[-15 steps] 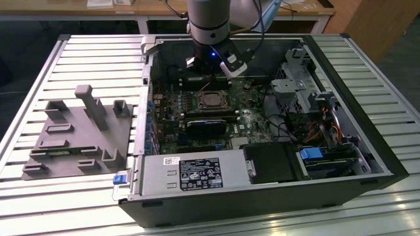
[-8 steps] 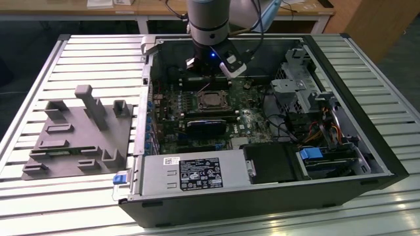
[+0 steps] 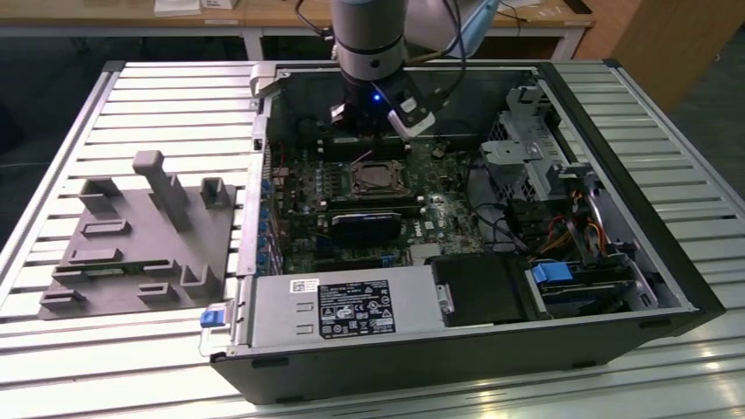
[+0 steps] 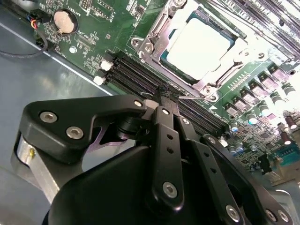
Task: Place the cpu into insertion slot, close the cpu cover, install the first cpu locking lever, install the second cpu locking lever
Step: 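Install the first cpu locking lever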
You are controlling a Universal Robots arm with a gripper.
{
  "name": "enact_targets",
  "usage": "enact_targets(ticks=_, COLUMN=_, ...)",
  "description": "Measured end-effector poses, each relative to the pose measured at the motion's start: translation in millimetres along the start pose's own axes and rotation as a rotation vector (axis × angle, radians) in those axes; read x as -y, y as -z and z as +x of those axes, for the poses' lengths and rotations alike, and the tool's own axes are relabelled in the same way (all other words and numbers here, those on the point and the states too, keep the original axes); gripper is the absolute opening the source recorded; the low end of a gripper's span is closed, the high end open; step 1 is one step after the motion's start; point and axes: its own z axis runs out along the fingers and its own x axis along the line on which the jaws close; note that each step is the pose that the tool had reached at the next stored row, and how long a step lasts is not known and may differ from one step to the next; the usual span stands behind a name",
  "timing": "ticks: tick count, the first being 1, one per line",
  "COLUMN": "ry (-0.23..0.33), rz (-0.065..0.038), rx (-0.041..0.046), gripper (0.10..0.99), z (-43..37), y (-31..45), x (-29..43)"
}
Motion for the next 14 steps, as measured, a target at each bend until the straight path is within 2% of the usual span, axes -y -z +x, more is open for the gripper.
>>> enact_targets(ticks=5, ry=-0.011, rz=0.016, rx=0.0025, gripper=0.102, z=0.3, y=-3.9, x=-3.9)
enact_targets(ticks=10, ry=-0.012, rz=0.017, rx=0.0036, gripper=0.102, z=0.4, y=-5.9, x=-9.3)
enact_targets(ticks=11, ry=-0.011, rz=0.017, rx=0.0071, gripper=0.102, z=0.5, y=-6.3, x=-9.2)
enact_targets(ticks=14, ry=-0.007, rz=0.017, rx=0.0267, gripper=0.102, z=1.2, y=-8.2, x=-8.8)
